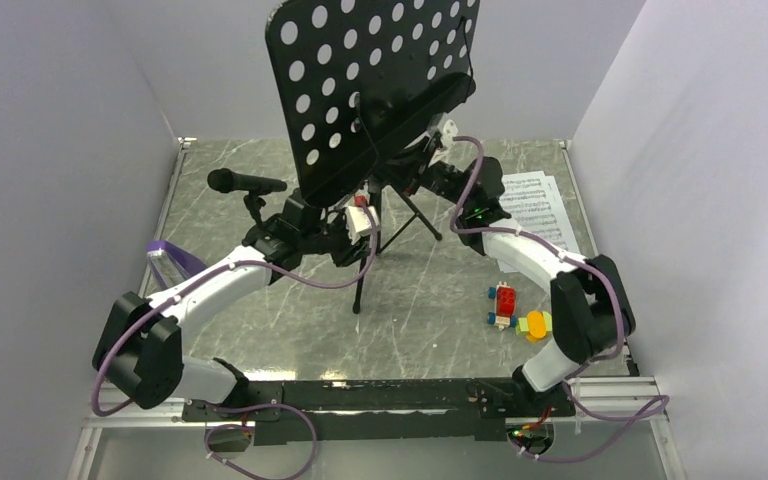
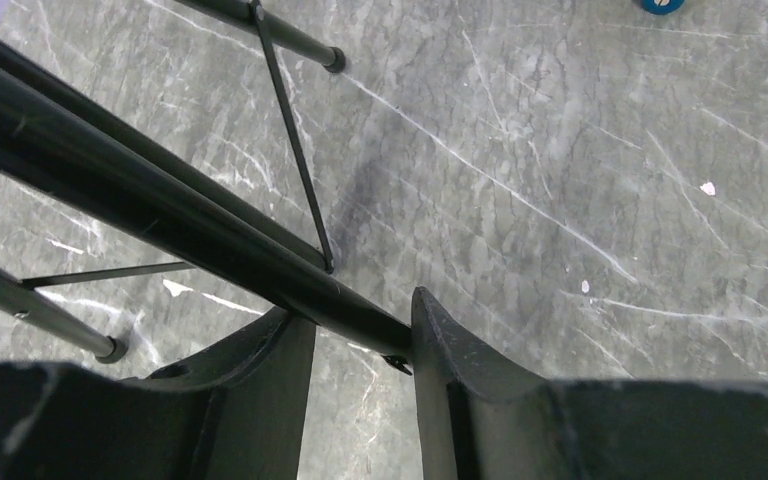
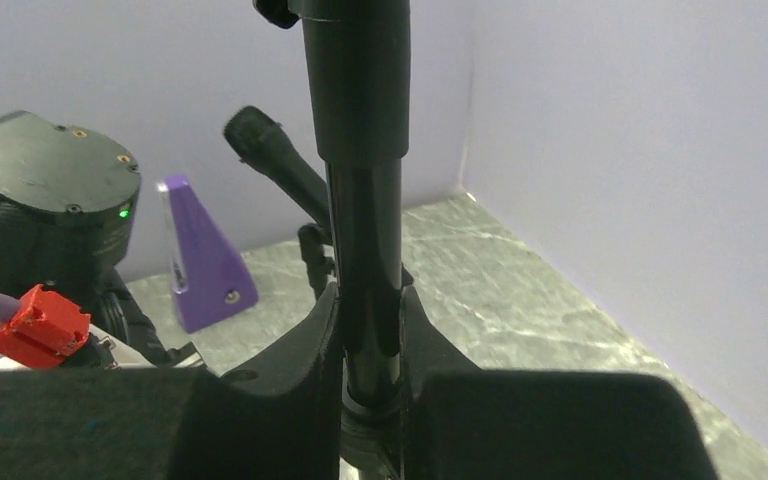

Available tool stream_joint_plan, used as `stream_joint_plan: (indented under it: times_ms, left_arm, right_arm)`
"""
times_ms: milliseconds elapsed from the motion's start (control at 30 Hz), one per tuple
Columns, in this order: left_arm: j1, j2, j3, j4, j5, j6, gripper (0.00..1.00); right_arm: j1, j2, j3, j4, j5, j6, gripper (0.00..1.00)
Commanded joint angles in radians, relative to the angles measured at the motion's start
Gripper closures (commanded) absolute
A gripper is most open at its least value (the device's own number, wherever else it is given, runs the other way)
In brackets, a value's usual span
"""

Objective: Pack up the instrument practice props

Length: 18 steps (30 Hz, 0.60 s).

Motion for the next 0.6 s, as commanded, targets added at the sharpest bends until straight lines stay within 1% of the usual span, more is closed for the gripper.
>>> stream_joint_plan:
  times_ms: [0, 200, 300, 367, 467, 567]
  left_arm:
    - [0.015, -0.075, 0.08, -0.03, 0.085, 0.058, 1.0]
    - [0.041, -0.118, 0.108, -0.018, 0.166, 0.058, 1.0]
    - [0.051, -0.144, 0.12, 0.001, 0.212, 0.035, 0.99]
    - [0.049, -0.172, 0.108, 0.043, 0.241, 0.004, 1.0]
    - [0.042, -0.204, 0.103, 0.132, 0.243, -0.071, 1.0]
    - [0.033, -0.223, 0.148, 0.114, 0.234, -0.088, 1.0]
  right_arm:
    - [0.055, -0.143, 0.128, -0.326, 0.225, -0.15, 1.0]
    - [0.114, -0.245, 0.185, -0.581, 0.327, -0.337, 1.0]
    - [0.126, -0.269, 0.255, -0.703, 0.335, -0.388, 1.0]
    - [0.137, -0.28, 0.307, -0.766, 0.338, -0.426, 1.0]
    - [0.157, -0.295, 0.38, -0.843, 0.362, -0.46, 1.0]
    - [0.177, -0.311, 0.427, -0.906, 0.36, -0.486, 1.0]
